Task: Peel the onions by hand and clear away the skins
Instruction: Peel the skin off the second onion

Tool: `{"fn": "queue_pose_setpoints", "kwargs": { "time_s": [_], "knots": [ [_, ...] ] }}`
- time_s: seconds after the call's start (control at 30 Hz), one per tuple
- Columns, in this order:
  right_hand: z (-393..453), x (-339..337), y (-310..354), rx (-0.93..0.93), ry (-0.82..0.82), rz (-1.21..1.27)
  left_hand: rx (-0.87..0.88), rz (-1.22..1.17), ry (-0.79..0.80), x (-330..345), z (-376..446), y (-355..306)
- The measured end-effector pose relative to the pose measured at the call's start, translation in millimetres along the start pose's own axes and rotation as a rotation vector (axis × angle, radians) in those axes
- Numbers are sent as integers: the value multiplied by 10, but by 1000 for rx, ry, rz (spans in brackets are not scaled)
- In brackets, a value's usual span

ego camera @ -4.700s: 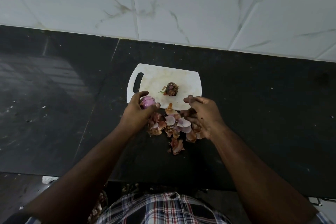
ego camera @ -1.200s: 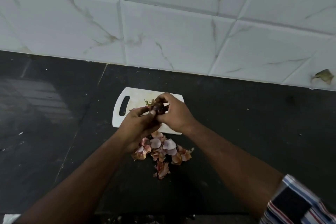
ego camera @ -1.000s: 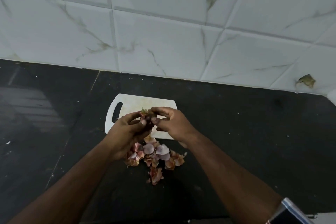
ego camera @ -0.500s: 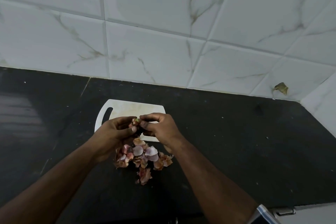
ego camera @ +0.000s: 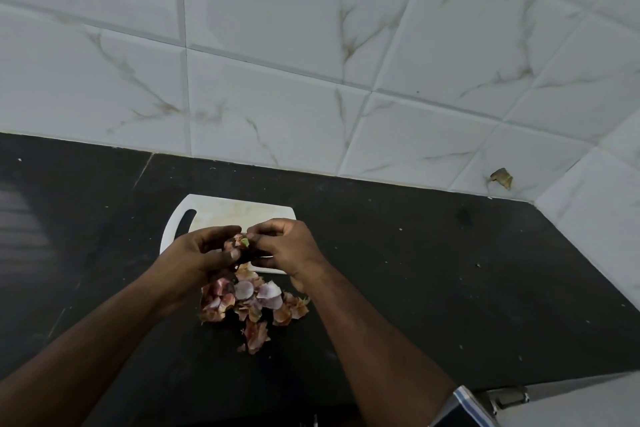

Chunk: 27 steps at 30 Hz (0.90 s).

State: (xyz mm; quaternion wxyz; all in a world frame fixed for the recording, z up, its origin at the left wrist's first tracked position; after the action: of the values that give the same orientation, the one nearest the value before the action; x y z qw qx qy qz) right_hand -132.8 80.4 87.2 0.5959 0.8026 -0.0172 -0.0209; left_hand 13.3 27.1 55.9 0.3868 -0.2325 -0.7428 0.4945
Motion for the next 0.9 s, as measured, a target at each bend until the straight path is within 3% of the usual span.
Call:
{"fn": "queue_pose_setpoints", "kwargs": {
  "time_s": [0.4, 0.57, 0.7, 0.9],
  "knots": [
    [-53, 81, 140, -138, -7, 96, 105, -47, -10, -18, -160, -155],
    [-122, 119, 268, -229, 72, -207, 136, 1, -15, -60, -199, -177],
    [-107, 94, 353, -358, 19, -557, 145, 57, -35, -57, -216, -177],
    [-69, 39, 318, -384, 10, -531, 142, -21, -44, -54, -185, -159]
  ]
}}
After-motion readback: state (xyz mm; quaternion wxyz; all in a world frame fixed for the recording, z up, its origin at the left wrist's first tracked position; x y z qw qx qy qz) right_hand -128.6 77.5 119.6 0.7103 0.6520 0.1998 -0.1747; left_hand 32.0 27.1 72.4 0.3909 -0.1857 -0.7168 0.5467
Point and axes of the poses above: each hand's wrist, its own z-axis towards the middle knuckle, its own x-axis out of the palm, y = z × x, the point moved 7 cm from there along z, towards the middle knuckle, and after that the axes turned 15 degrees about y, right-handed, at the moved point
